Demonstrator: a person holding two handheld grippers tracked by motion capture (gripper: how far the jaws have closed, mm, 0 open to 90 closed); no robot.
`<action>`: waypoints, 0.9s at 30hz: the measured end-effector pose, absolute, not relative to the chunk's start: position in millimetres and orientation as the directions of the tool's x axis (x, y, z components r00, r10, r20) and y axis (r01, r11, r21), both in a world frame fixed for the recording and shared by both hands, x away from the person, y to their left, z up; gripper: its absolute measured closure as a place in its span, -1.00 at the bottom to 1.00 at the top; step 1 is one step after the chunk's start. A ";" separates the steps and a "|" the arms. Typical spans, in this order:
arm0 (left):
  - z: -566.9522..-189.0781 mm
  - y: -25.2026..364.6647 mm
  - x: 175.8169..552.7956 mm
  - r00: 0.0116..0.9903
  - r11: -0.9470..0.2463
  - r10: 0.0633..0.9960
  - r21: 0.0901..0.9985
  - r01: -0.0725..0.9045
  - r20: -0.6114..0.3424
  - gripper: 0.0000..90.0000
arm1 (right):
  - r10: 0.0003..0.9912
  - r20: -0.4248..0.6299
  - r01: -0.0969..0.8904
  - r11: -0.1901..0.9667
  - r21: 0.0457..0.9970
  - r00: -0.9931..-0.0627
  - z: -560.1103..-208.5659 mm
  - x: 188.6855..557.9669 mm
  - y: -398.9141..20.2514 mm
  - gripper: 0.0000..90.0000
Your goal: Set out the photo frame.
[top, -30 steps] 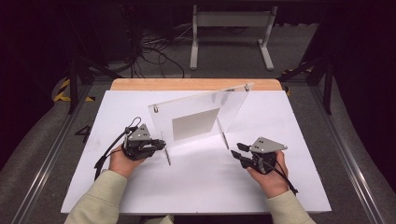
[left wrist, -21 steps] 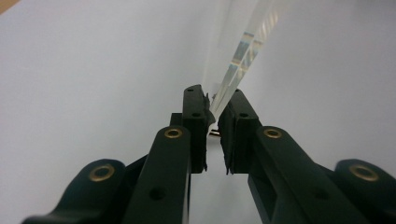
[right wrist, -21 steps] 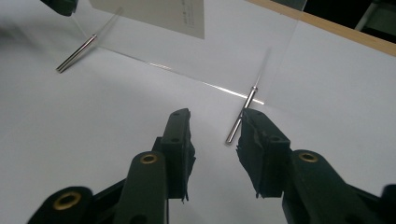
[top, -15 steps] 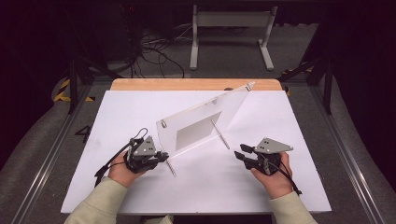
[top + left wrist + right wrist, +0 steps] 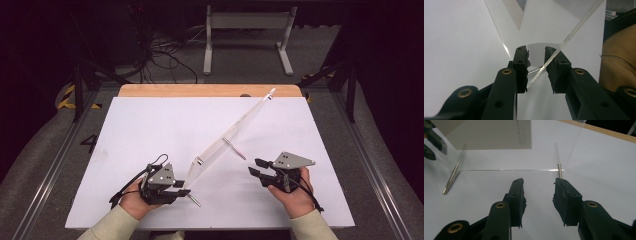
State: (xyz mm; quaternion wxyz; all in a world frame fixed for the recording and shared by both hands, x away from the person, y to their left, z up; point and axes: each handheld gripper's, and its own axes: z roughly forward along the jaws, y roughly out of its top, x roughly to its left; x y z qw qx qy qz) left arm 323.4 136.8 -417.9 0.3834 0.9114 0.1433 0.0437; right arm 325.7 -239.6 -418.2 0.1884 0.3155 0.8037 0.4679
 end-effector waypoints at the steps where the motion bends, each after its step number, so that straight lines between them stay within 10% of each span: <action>1: -417.8 137.3 323.6 0.954 -0.658 0.297 0.716 0.234 -0.039 0.56 | 0.673 -0.005 0.323 0.362 0.875 -0.740 -418.1 323.9 -236.1 0.32; 13: -404.4 176.3 322.2 0.966 -0.520 0.222 0.821 0.233 -0.134 0.25 | 0.553 0.094 0.335 0.353 0.874 -0.828 -427.5 303.6 -169.8 0.50; 27: -413.4 206.2 327.0 0.887 -0.410 0.445 0.852 0.325 -0.124 0.18 | 0.492 0.121 0.370 0.447 0.814 -0.862 -460.6 303.1 -95.3 0.57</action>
